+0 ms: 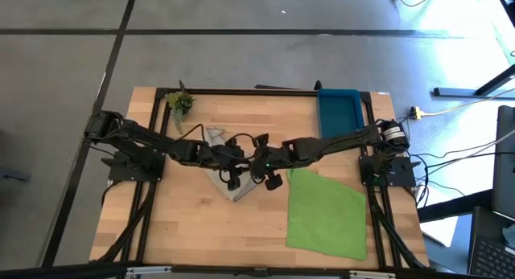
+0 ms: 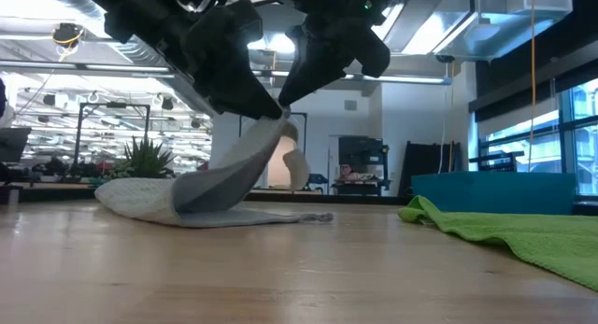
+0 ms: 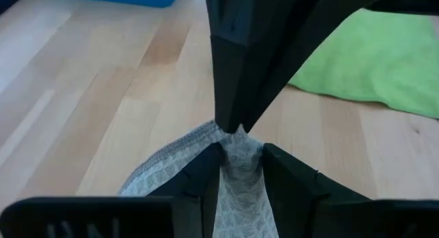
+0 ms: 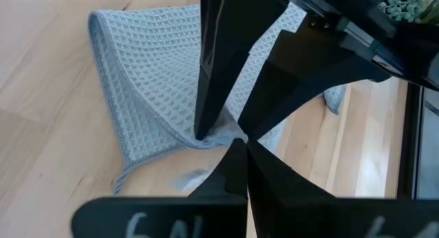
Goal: Roll microfiber towels into tight, uniform cylinder then place into a basket
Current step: Roll the gray towel
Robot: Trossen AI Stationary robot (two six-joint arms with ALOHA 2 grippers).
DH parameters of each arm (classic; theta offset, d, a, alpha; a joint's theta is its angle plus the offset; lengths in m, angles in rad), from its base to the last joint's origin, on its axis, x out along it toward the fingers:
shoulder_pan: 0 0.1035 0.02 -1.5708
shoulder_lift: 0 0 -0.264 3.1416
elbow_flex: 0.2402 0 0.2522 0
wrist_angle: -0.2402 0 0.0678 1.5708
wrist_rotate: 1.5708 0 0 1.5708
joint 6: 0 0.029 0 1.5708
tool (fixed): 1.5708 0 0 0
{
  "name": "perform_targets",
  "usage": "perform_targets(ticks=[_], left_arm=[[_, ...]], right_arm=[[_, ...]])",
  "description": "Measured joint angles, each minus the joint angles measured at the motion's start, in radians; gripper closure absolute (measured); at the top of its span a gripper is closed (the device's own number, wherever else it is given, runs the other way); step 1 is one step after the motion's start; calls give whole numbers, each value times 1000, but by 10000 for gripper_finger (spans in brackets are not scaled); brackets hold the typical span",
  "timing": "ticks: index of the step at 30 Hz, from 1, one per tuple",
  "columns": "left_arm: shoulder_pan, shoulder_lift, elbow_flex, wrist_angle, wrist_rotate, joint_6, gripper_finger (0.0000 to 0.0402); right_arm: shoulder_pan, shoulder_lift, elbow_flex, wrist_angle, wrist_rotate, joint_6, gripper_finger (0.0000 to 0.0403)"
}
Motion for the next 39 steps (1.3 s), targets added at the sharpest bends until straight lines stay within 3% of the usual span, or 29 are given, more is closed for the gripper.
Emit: perform_targets(ticks=[4,9,21,29,35,39], left_arm=[[-1,-4,0,-4,0,3,320],[-1,-4,0,-8,-7,3,392],[-13,-42,-1,-56,-55,-28,401],[-54,-100,-1,-155,-128,-66,401],[-112,-167,-1,-252,-240,-132,401],[-162,-216,-1,-296,-279,-179,401]], right_arm=[[0,0,0,1,0,0,403],[0,0,0,2,0,0,402],[0,0,0,8,9,-2,326],[13,-1,36,-8,223,4,254],[15,-47,63,-82,133,105,241],[13,-75,61,-132,-8,182,241]])
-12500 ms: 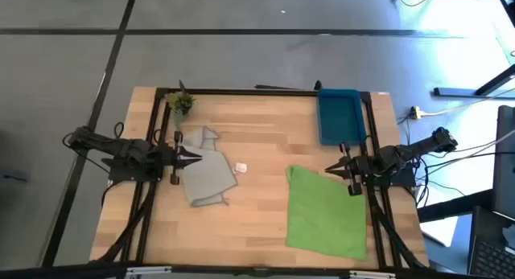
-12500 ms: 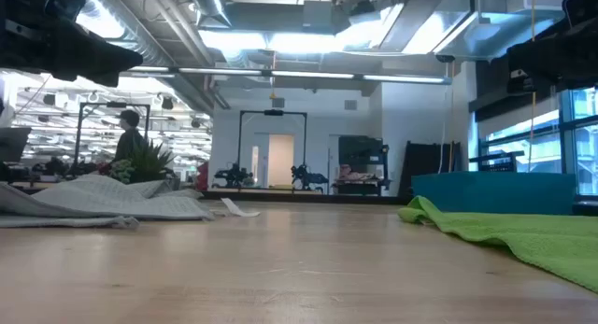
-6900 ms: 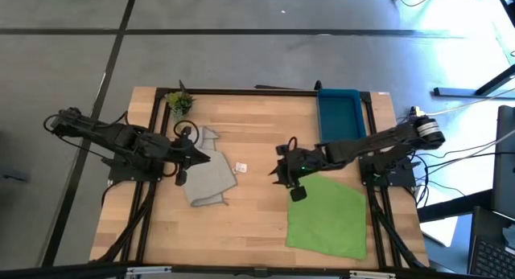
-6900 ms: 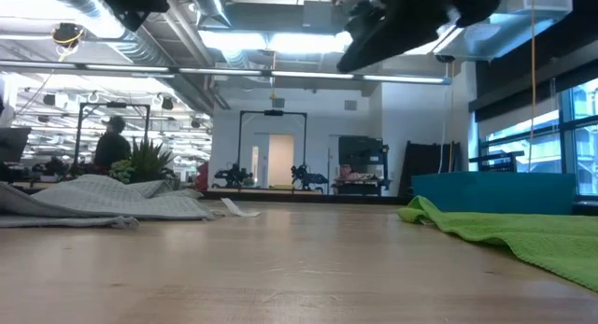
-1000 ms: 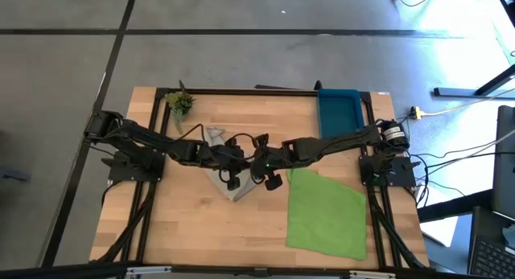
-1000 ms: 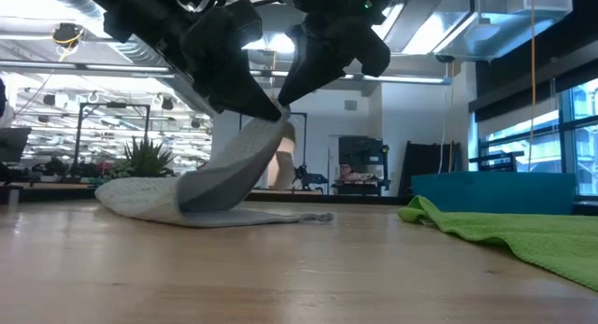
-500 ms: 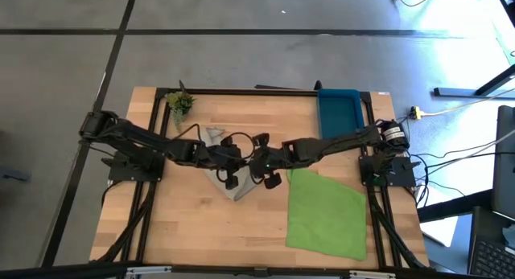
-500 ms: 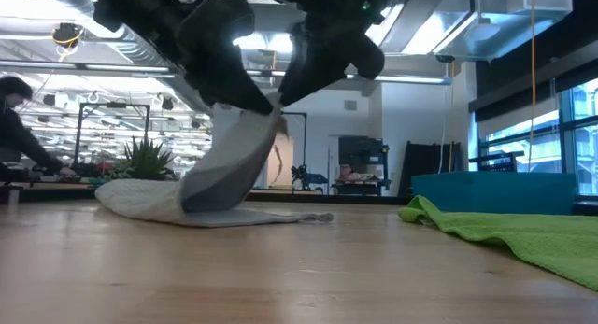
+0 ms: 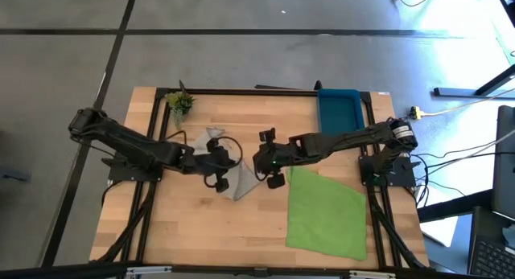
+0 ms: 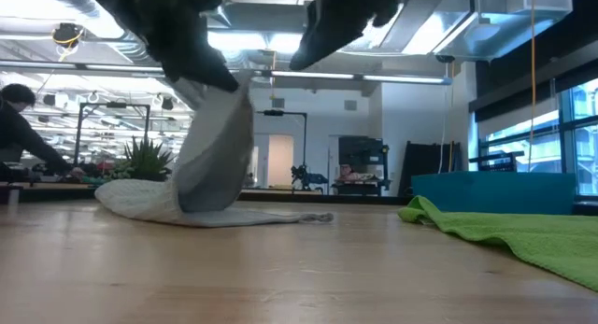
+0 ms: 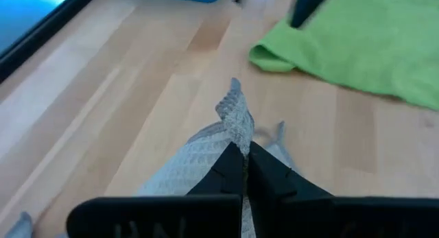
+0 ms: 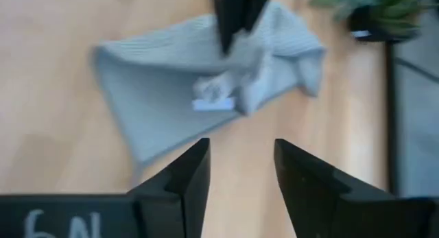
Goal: Roll microfiber towels into tight, uniform cylinder then place into a basket
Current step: Roll the gray towel
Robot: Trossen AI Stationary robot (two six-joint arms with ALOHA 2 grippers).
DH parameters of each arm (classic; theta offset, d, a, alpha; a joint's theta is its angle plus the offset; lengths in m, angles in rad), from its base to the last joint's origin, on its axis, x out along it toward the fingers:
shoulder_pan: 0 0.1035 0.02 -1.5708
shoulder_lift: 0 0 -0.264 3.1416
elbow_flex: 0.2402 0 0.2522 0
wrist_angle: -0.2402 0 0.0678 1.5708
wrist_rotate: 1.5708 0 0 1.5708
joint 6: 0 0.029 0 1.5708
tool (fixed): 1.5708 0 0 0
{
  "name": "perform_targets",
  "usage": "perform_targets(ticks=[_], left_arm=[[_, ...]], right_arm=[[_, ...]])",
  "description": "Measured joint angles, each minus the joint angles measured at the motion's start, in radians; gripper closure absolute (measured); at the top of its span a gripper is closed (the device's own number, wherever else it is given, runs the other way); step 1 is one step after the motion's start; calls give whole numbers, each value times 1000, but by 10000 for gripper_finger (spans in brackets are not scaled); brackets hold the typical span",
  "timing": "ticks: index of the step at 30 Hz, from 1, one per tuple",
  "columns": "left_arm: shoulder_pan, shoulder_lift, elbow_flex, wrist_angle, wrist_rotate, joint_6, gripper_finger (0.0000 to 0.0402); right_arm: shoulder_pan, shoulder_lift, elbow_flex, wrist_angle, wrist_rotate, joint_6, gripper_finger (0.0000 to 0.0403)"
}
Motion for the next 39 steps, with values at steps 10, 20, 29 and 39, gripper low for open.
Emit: perform_targets(ticks=[10,20,29,39], left_arm=[[-119,-44,0,-111,-112,-111,401],[-168,-44,0,-140,-122,-194,402],[-172,-47,78,-237,-137,-193,401],[-172,-47,112,-314,-139,-221,401]], right_arm=[[-1,-1,-216,229,-144,3,241],[-1,10,-494,612,-231,2,240],[-1,97,-571,788,-230,2,240],[-3,190,-535,798,-155,26,241]])
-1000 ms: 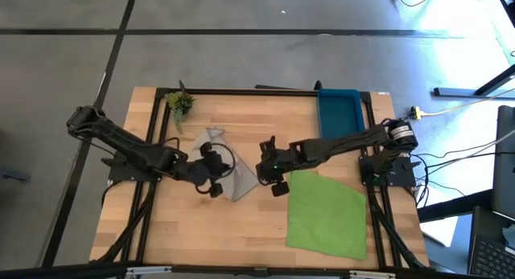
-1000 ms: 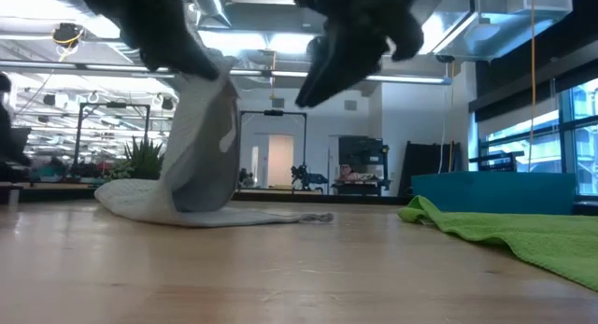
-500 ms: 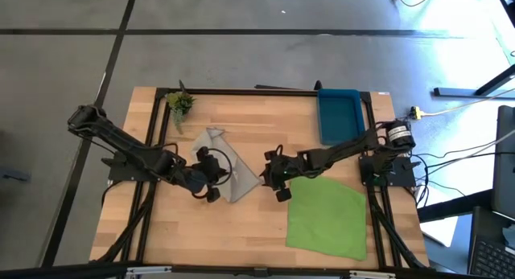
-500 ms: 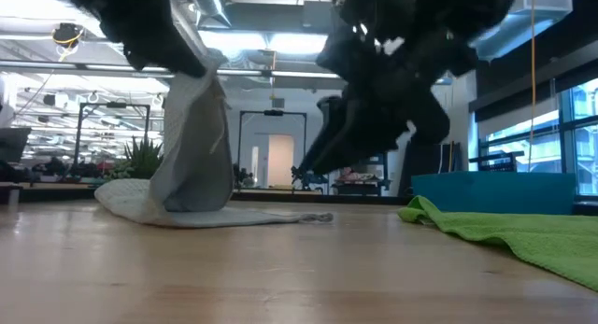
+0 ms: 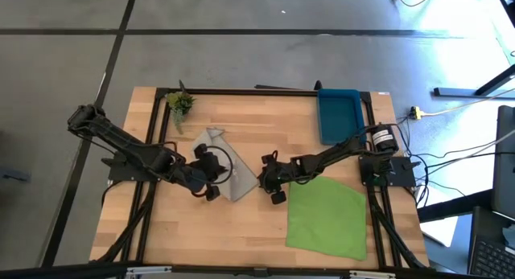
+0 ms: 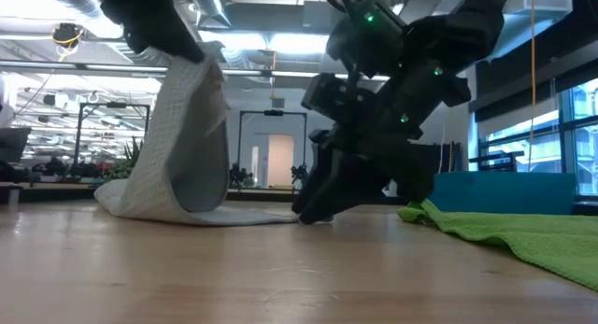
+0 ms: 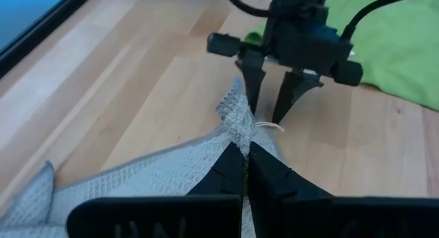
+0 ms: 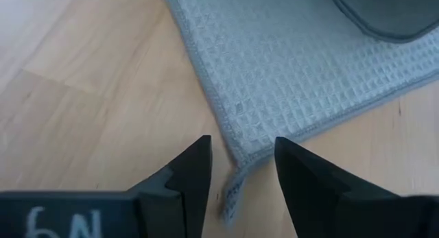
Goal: Roll microfiber towels into tight, uniform cylinder then place into a basket
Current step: Roll the gray towel
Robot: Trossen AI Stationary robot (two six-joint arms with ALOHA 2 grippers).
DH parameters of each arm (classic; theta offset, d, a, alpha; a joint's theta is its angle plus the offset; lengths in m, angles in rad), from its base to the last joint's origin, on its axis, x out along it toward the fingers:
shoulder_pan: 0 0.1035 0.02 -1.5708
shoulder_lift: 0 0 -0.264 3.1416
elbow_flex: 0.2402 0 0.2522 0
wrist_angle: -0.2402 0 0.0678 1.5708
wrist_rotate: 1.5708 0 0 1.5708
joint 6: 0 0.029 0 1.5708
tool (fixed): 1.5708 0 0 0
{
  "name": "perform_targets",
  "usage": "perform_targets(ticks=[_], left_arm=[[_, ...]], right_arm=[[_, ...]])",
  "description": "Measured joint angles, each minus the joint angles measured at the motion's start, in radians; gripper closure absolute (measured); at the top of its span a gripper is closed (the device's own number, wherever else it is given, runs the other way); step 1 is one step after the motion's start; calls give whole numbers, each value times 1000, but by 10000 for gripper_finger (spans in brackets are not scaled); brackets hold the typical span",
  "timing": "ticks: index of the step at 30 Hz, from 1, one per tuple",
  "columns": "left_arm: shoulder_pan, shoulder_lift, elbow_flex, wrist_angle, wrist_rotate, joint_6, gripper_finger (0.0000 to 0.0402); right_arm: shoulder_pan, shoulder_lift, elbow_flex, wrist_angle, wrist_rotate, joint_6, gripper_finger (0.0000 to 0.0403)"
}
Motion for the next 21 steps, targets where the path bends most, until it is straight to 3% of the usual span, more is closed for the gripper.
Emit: perform_targets(ticks=[7,17,21], left_arm=[[-7,0,0,-41,0,-49,401],[-47,0,0,-48,0,-49,401],[-58,0,0,-54,1,-50,401]], right_arm=[[-4,2,0,-12,0,59,277],[-22,5,0,-13,-25,105,388],[-22,5,-1,-13,-22,110,392]])
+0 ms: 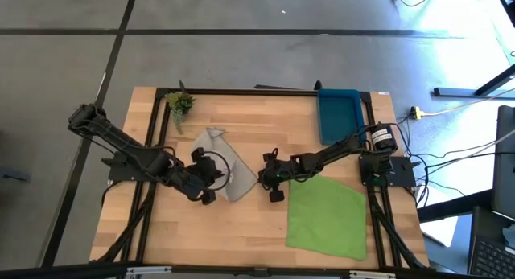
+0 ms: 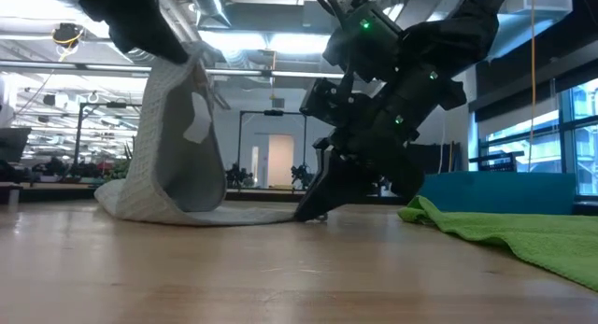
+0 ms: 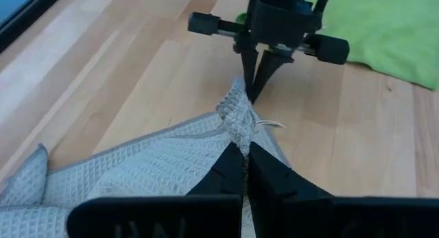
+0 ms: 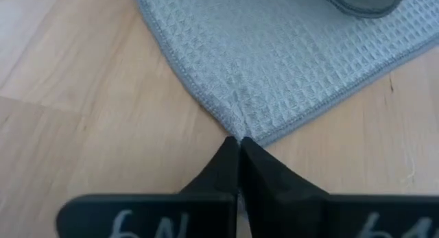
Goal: Roll microfiber towels into tight, uniform cylinder then place into a basket
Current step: Roll the gray towel
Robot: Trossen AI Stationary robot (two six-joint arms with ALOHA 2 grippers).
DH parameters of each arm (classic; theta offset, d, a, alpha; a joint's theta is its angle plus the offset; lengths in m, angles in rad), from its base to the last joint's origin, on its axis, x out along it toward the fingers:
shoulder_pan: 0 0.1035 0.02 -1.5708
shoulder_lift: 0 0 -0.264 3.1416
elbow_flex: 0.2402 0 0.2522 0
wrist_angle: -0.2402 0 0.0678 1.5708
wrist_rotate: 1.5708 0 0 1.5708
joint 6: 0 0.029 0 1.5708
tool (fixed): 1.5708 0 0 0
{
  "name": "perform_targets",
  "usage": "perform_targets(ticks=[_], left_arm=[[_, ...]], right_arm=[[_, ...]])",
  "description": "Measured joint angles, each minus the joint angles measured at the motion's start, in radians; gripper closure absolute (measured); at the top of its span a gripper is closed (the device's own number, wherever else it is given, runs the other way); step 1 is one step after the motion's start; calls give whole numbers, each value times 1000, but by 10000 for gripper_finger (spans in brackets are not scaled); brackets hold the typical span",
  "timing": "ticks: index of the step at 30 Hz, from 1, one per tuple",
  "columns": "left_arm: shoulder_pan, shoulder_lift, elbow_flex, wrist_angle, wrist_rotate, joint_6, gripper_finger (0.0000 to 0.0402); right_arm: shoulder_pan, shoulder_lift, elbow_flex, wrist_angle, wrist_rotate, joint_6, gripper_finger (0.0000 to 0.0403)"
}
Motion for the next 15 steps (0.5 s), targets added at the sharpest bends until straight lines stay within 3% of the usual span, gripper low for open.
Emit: perform_targets(ticks=[7,15], left_arm=[[0,1,12,-15,-54,-2,401],[12,0,143,-155,-206,-1,401]], right_arm=[[-3,-48,-7,-62,10,-26,397],[-39,-265,-6,-228,52,-40,399]])
